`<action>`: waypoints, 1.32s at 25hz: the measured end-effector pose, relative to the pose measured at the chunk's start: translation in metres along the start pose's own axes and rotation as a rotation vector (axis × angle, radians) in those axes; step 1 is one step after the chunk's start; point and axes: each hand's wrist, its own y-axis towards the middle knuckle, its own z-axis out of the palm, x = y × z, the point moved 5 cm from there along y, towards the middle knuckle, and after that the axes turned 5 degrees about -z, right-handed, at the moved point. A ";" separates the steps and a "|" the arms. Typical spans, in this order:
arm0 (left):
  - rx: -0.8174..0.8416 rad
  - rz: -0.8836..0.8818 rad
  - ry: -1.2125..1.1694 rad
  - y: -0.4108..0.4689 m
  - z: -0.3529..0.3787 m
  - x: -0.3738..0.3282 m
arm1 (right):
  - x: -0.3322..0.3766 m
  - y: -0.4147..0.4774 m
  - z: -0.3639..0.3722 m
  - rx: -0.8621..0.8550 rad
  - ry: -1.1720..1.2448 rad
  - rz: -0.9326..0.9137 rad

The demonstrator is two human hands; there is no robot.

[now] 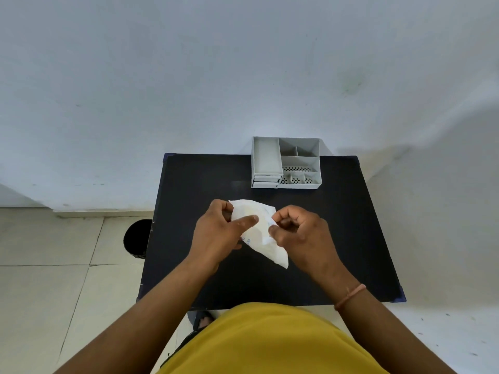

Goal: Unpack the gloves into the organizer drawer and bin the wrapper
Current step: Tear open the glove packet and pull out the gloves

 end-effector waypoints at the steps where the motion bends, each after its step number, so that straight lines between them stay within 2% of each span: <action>1: -0.030 0.005 0.024 0.001 -0.002 0.000 | 0.000 -0.001 0.000 -0.003 -0.043 -0.019; 5: -0.074 -0.004 -0.059 0.002 -0.012 0.009 | -0.009 -0.010 0.000 -0.045 -0.097 -0.029; 9: -0.018 0.022 -0.157 -0.009 -0.012 0.012 | -0.017 -0.015 0.001 -0.011 -0.156 -0.011; 11: 0.013 0.061 -0.164 -0.015 -0.012 0.010 | -0.017 -0.018 0.004 0.029 -0.274 -0.023; 13: 0.032 0.104 -0.155 -0.019 -0.013 0.010 | -0.005 -0.021 0.005 -0.040 -0.418 -0.149; 16: 0.024 0.134 -0.150 -0.022 -0.017 0.010 | 0.020 -0.024 0.010 -0.155 -0.413 -0.444; 17: 0.020 0.149 -0.143 -0.022 -0.018 0.010 | 0.022 -0.021 0.015 -0.129 -0.348 -0.468; 18: 0.022 0.166 -0.133 -0.022 -0.020 0.010 | 0.020 -0.015 0.021 -0.058 -0.246 -0.403; 20: 0.025 0.205 -0.068 -0.022 -0.024 0.009 | 0.006 -0.003 0.042 0.213 -0.068 -0.132; 21: 0.023 0.231 -0.012 -0.023 -0.024 0.008 | 0.002 -0.001 0.053 0.357 -0.058 -0.043; 23: 0.028 0.281 0.085 -0.025 -0.025 0.009 | -0.003 0.002 0.070 0.506 -0.166 -0.026; 26: 0.076 0.326 0.081 -0.026 -0.027 0.021 | -0.002 -0.005 0.086 0.559 -0.371 -0.056; 28: -0.008 0.290 -0.042 -0.020 -0.041 0.033 | 0.000 -0.010 0.088 0.572 -0.359 -0.036; 30: -0.147 0.137 -0.051 -0.003 -0.063 0.057 | 0.002 -0.015 0.080 0.549 -0.253 0.019; 31: -0.084 -0.003 -0.116 0.007 -0.071 0.072 | 0.002 -0.017 0.075 0.528 -0.148 0.052; 33: 0.341 -0.273 -0.499 0.018 -0.070 0.102 | 0.004 -0.023 0.063 0.478 0.091 0.095</action>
